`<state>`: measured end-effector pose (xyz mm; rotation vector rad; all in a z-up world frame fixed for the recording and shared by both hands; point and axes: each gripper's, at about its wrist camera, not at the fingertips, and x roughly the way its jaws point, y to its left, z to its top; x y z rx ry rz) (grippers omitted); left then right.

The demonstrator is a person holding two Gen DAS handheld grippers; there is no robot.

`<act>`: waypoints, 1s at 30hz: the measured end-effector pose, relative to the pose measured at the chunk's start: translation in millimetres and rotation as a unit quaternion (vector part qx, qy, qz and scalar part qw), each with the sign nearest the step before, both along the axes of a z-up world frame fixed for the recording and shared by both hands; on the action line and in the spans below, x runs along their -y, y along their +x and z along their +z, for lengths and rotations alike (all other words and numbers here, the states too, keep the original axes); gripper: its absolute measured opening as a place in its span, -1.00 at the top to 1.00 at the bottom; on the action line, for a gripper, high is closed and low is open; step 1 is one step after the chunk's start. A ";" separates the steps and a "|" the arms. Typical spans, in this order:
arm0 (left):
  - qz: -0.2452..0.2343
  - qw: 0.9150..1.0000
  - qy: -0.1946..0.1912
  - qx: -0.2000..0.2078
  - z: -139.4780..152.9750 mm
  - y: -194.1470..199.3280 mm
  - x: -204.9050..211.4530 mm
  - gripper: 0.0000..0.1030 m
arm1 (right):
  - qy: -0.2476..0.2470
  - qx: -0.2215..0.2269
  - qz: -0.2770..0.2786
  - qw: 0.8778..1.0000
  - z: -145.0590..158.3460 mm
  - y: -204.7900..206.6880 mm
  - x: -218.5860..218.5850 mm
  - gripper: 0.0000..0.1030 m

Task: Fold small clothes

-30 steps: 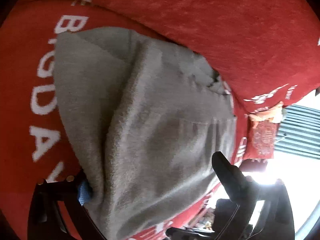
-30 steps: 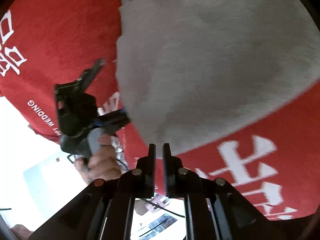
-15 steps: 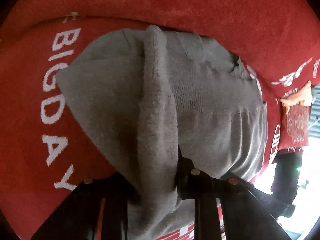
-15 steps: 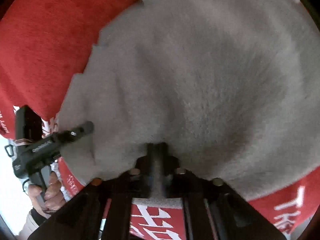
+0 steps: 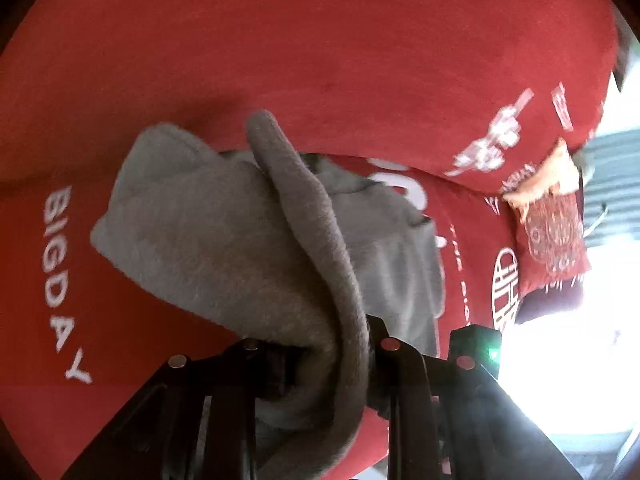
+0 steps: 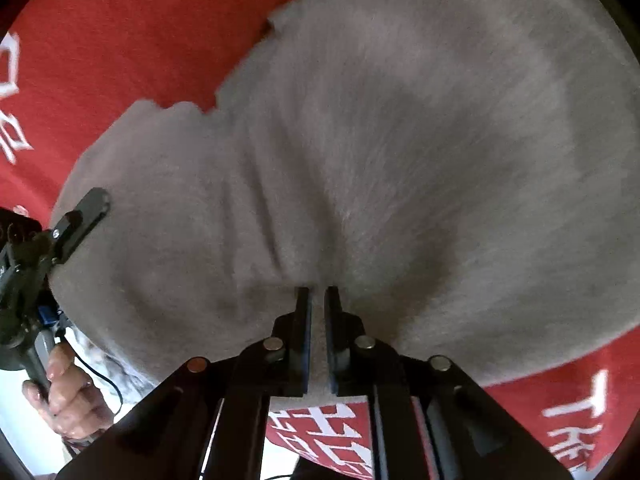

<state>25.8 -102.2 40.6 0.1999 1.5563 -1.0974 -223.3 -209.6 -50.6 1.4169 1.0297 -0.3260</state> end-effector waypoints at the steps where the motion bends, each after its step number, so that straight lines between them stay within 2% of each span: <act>1: -0.013 1.000 -0.003 0.007 4.3 -11.6 14.8 0.53 | -0.004 0.007 -0.012 1.000 4.1 -7.1 6.3 0.82; 5: -0.048 0.999 -0.005 0.016 6.9 -56.5 70.7 0.53 | -0.012 0.031 -0.063 0.997 15.0 -48.3 43.3 0.82; 9: -0.105 0.993 0.027 0.045 -14.5 -114.7 123.9 0.53 | 0.007 0.032 -0.089 0.995 4.8 -73.0 67.4 0.81; 12: -0.126 0.990 0.056 0.037 -38.2 -135.8 144.9 0.52 | 0.042 0.036 -0.105 0.993 -15.0 -87.6 76.9 0.81; 14: -0.135 0.989 0.059 0.011 -46.1 -143.7 146.0 0.52 | 0.057 0.041 -0.112 0.991 -24.2 -92.1 79.1 0.81; 15: -0.138 0.989 0.060 0.005 -46.2 -147.4 147.6 0.52 | 0.062 0.046 -0.111 0.991 -26.9 -92.2 79.6 0.81; 18: -0.166 0.984 0.051 0.034 -30.0 -165.1 153.0 0.51 | 0.067 0.055 -0.109 0.990 -31.0 -90.0 84.7 0.81; 21: -0.185 0.981 0.023 0.054 -6.8 -176.1 153.6 0.51 | 0.067 0.061 -0.124 0.988 -28.2 -104.6 105.6 0.81; 22: -0.184 0.981 0.014 0.058 -1.1 -173.9 150.2 0.31 | 0.067 0.070 -0.135 0.986 -26.9 -108.1 109.4 0.80; 23: -0.178 0.982 0.003 0.069 5.8 -170.9 144.2 -0.28 | 0.070 0.082 -0.148 0.983 -22.9 -110.3 110.8 0.79; 24: -0.165 0.982 0.001 0.089 10.4 -166.8 138.3 -0.55 | 0.080 0.099 -0.170 0.977 -23.1 -116.3 116.4 0.67; 25: -0.149 0.982 -0.002 0.112 15.9 -160.4 130.7 -0.68 | 0.091 0.111 -0.185 0.972 -25.6 -120.5 121.2 0.45; 26: -0.135 0.982 -0.005 0.136 20.3 -151.5 120.3 -0.67 | 0.103 0.121 -0.196 0.968 -28.2 -122.9 124.4 0.33; 27: -0.130 0.982 0.000 0.140 20.4 -146.0 115.7 -0.68 | 0.119 0.134 -0.204 0.962 -32.2 -124.7 128.2 0.22; 30: -0.094 0.984 0.034 0.149 13.1 -124.5 95.4 -0.68 | 0.165 0.173 -0.233 0.943 -51.0 -130.6 132.6 0.10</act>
